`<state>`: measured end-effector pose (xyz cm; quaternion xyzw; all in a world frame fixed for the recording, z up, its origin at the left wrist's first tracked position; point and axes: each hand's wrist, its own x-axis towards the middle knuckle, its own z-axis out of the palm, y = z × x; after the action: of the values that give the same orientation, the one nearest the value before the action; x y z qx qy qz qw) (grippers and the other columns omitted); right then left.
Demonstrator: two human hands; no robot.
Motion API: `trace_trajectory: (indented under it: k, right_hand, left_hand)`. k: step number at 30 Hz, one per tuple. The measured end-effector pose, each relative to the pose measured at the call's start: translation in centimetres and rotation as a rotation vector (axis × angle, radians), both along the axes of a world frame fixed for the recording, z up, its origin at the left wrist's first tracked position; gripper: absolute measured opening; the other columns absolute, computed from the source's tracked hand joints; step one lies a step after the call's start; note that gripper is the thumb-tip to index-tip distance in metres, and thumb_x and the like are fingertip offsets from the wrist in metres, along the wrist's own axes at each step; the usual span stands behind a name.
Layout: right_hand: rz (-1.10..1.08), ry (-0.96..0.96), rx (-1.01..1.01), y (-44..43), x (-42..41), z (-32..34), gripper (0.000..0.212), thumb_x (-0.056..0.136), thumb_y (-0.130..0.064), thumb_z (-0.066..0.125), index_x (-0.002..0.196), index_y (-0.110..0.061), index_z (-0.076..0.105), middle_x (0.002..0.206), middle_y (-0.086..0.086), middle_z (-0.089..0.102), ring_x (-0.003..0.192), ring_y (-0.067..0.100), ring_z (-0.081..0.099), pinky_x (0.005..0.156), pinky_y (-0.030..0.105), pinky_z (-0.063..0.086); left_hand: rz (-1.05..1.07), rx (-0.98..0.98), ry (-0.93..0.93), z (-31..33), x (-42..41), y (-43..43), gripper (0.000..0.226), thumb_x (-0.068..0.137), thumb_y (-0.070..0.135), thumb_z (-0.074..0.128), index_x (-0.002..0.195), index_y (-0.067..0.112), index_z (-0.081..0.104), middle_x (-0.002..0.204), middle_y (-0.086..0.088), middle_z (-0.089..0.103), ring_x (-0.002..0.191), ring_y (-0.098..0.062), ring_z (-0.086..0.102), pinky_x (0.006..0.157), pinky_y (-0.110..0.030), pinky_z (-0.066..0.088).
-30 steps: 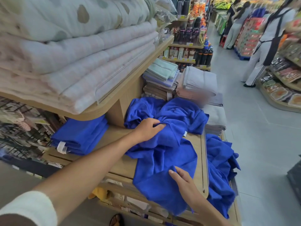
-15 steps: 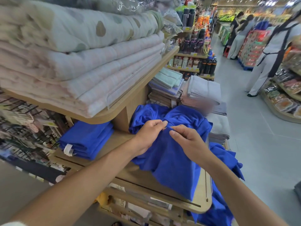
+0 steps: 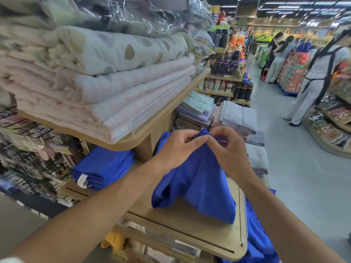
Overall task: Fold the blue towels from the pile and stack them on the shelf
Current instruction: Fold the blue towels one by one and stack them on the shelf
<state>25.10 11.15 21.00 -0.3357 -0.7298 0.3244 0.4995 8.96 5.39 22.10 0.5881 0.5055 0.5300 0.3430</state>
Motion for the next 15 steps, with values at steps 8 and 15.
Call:
trace_trajectory:
  k: [8, 15]
  right_hand:
    - [0.213, 0.022, -0.1, 1.7, 1.8, 8.1, 0.026, 0.099, -0.02, 0.067, 0.078, -0.01, 0.058, 0.065, 0.005, 0.051, 0.057, 0.012, 0.047, 0.052, 0.023, 0.038]
    - [0.396, -0.01, -0.082, 1.4, 3.9, 11.3, 0.037, 0.093, -0.018, 0.07, 0.086, 0.015, 0.054, 0.085, 0.019, 0.054, 0.081, 0.026, 0.047, 0.078, 0.041, 0.037]
  left_hand:
    - [-0.141, 0.021, 0.165, 8.5, -0.8, 1.8, 0.021, 0.099, 0.019, 0.065, 0.115, 0.006, 0.073, 0.109, -0.013, 0.076, 0.109, -0.033, 0.07, 0.1, -0.057, 0.052]
    - [-0.1, 0.072, 0.195, 12.7, -0.7, 1.8, 0.021, 0.103, 0.028, 0.058, 0.097, 0.029, 0.077, 0.094, 0.001, 0.079, 0.083, -0.014, 0.074, 0.069, -0.033, 0.06]
